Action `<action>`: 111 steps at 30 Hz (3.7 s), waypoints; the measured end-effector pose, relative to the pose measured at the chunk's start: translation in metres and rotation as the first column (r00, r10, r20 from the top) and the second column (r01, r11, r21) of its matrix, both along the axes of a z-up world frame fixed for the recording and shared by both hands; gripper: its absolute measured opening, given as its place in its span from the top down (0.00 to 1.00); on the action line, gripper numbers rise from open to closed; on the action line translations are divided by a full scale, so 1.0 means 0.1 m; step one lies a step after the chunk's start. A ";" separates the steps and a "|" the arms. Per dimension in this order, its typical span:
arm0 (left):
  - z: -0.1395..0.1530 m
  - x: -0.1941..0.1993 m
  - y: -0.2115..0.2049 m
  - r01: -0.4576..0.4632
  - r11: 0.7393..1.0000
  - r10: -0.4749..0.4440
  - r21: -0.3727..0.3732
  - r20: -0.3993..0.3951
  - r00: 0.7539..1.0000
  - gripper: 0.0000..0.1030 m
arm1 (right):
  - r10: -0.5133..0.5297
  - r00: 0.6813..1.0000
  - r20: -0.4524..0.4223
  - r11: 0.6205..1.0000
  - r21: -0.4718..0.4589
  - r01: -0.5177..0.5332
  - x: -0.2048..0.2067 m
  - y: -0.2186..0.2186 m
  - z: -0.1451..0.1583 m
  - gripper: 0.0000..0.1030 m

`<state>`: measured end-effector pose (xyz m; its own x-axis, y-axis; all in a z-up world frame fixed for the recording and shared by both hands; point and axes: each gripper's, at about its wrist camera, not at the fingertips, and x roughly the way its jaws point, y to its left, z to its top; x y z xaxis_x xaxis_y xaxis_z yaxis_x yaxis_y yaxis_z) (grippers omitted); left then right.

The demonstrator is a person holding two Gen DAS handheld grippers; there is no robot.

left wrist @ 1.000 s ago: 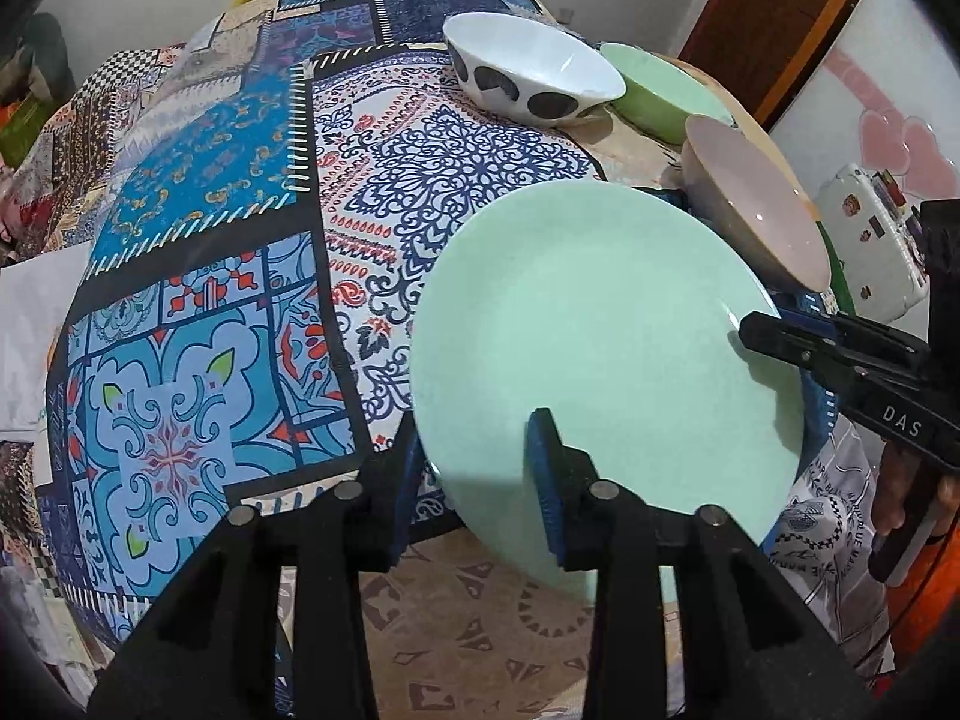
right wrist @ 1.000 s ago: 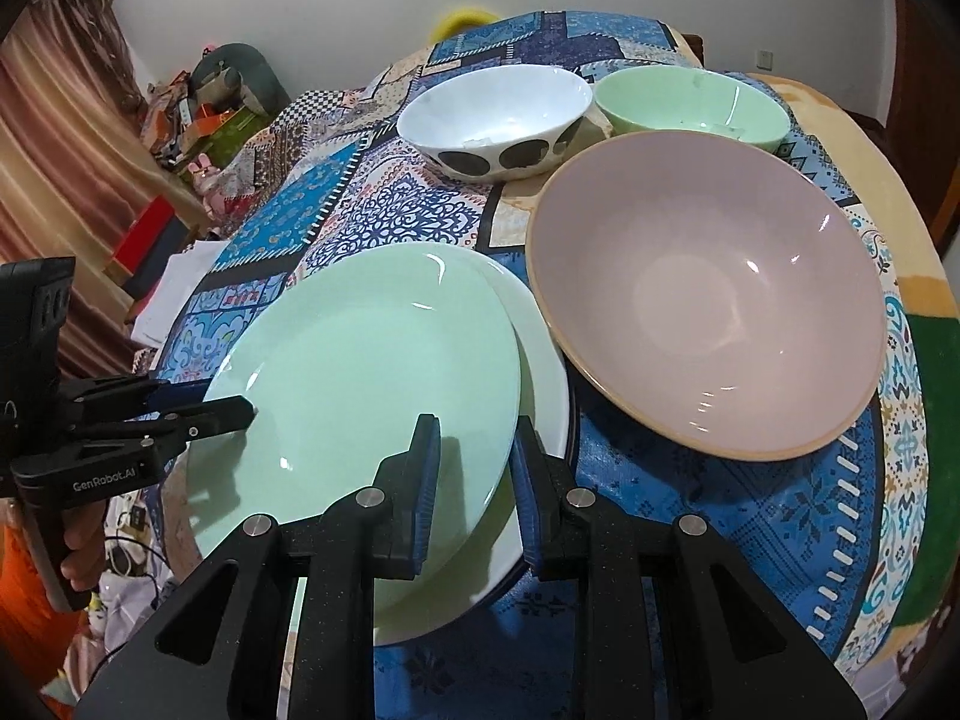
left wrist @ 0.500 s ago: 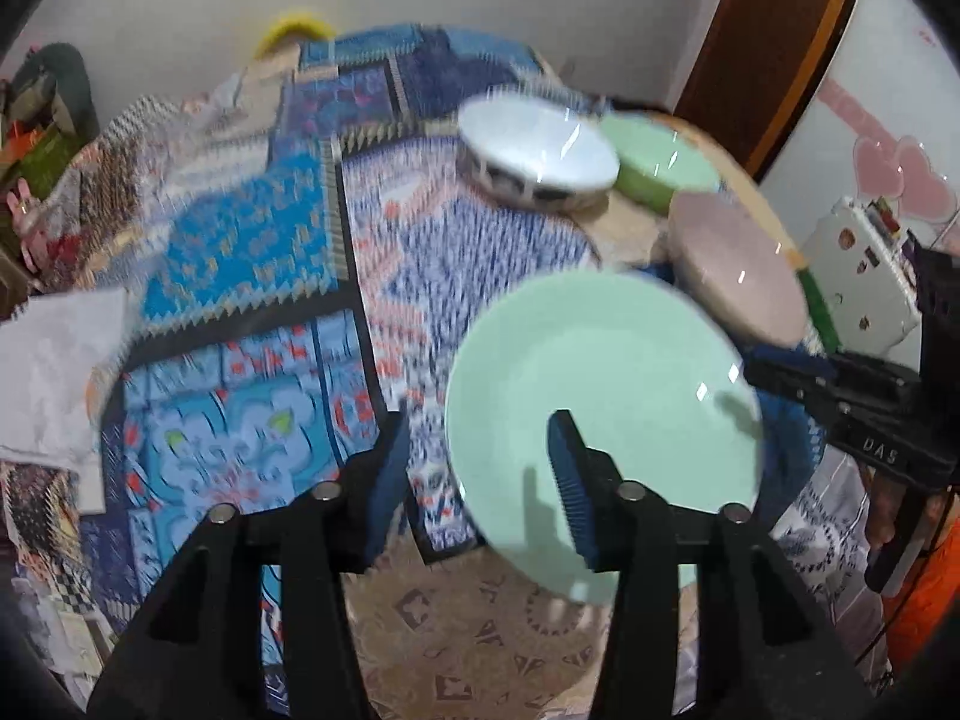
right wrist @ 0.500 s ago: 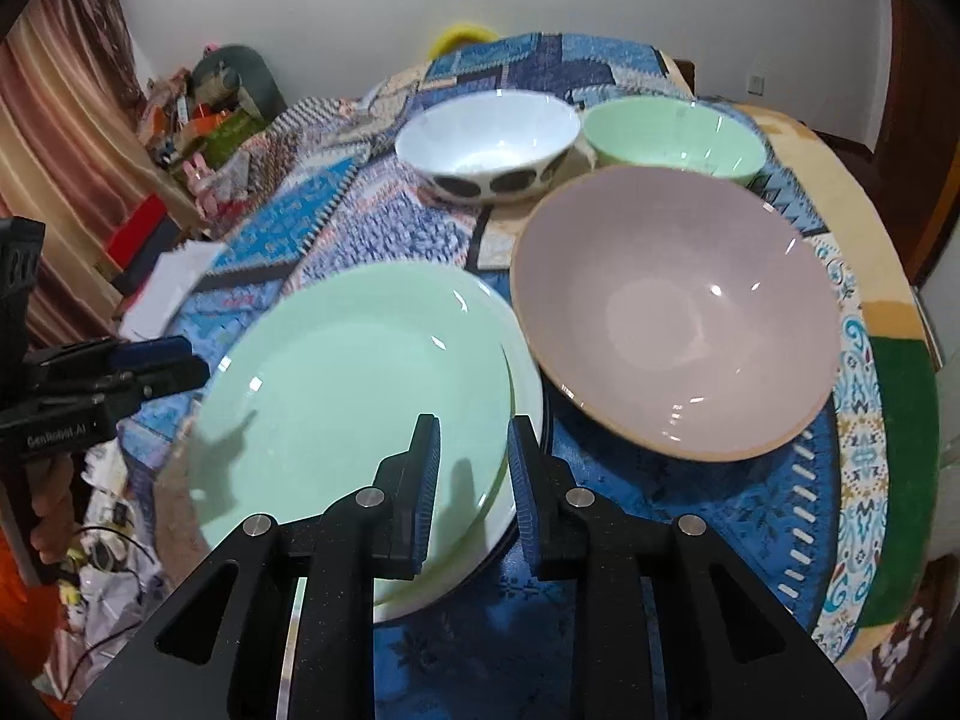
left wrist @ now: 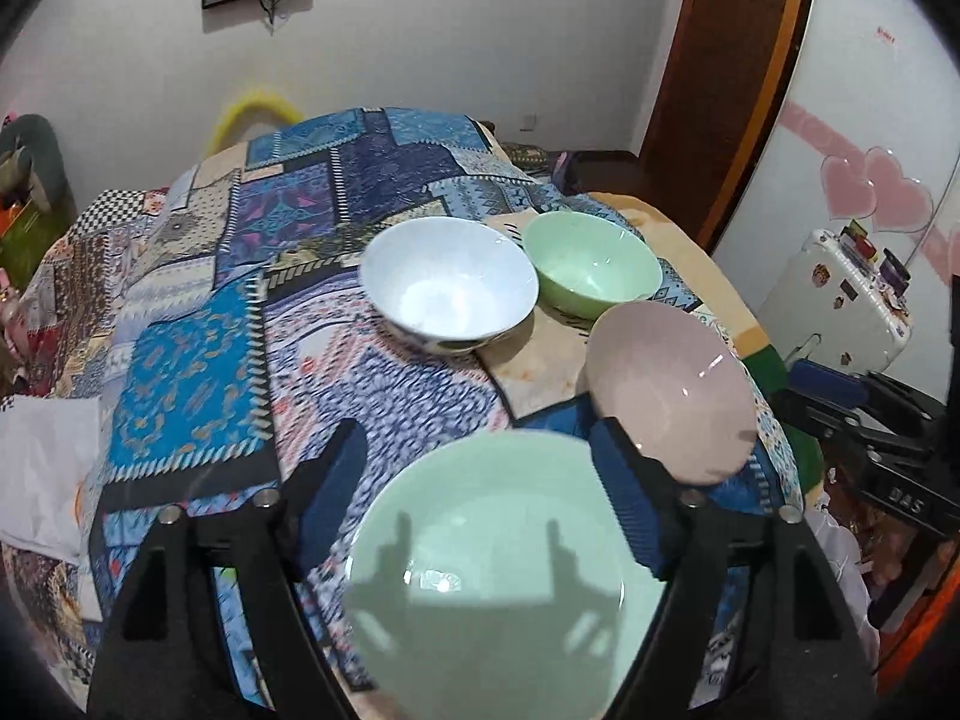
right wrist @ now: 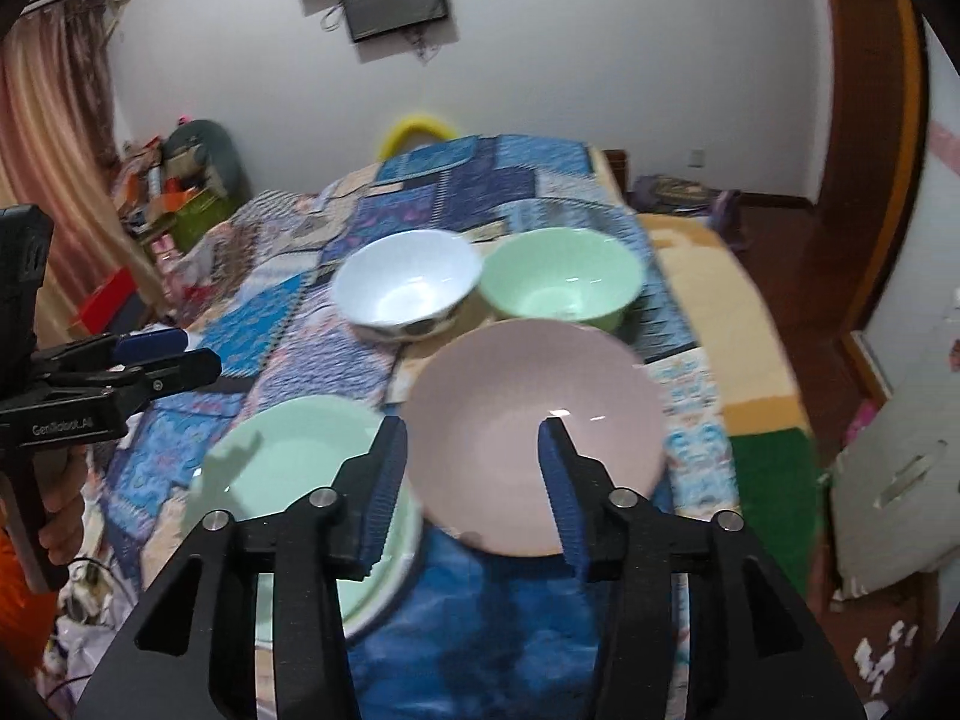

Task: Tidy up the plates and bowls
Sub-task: 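Grasp the large pink bowl rim with the right tool and lift it, then carry the pink bowl toward the left tool with the right tool, then grasp the pink bowl rim with the left tool while the right tool releases it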

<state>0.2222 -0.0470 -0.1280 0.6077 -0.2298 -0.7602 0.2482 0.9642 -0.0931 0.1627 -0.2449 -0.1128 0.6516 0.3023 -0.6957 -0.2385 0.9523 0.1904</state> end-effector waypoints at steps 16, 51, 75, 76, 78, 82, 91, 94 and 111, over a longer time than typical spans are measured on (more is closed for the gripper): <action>-0.66 0.74 -0.68 0.096 0.995 -0.098 -0.022 -0.183 0.978 0.28 | -0.125 0.984 -0.127 0.991 0.027 0.129 0.36 -0.58 -0.55 0.57; -0.43 0.37 -0.78 0.162 0.984 -0.172 -0.069 -0.178 0.969 0.88 | -0.125 0.983 -0.131 0.981 0.132 0.142 0.20 -0.61 -0.33 0.86; -0.33 0.30 -0.53 0.135 0.986 -0.149 -0.095 -0.155 0.977 0.90 | -0.110 0.975 -0.193 0.983 0.126 0.136 0.39 -0.44 -0.75 0.89; -0.32 0.30 -0.56 0.140 0.986 -0.153 -0.091 -0.153 0.976 0.87 | -0.110 0.975 -0.193 0.983 0.127 0.136 0.38 -0.44 -0.73 0.89; -0.32 0.29 -0.62 0.156 0.984 -0.167 -0.081 -0.152 0.974 0.86 | -0.105 0.976 -0.191 0.982 0.135 0.132 0.37 -0.44 -0.72 0.89; -0.30 0.27 -0.71 0.165 0.984 -0.172 -0.060 -0.142 0.975 0.75 | -0.118 0.981 -0.157 0.983 0.124 0.138 0.28 -0.47 -0.61 0.89; -0.46 0.33 -0.94 0.200 0.979 -0.202 -0.030 -0.155 0.967 0.58 | -0.208 0.973 -0.097 0.975 0.051 0.214 0.17 -0.69 -0.51 0.66; -0.62 0.39 -0.99 0.200 0.979 -0.202 -0.029 -0.199 0.959 0.58 | -0.209 0.967 -0.147 0.973 0.072 0.221 0.18 -0.77 -0.65 0.66; -0.90 0.43 -1.12 0.202 0.979 -0.200 -0.024 -0.281 0.939 0.84 | -0.148 0.962 -0.230 0.954 0.223 0.200 0.15 -0.74 -0.90 0.82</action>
<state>0.2654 -0.1595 -0.2183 0.3113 -0.3210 -0.8945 0.4016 0.8975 -0.1823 0.1780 -0.3189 -0.2025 0.5579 0.3731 -0.7413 -0.0034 0.8943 0.4475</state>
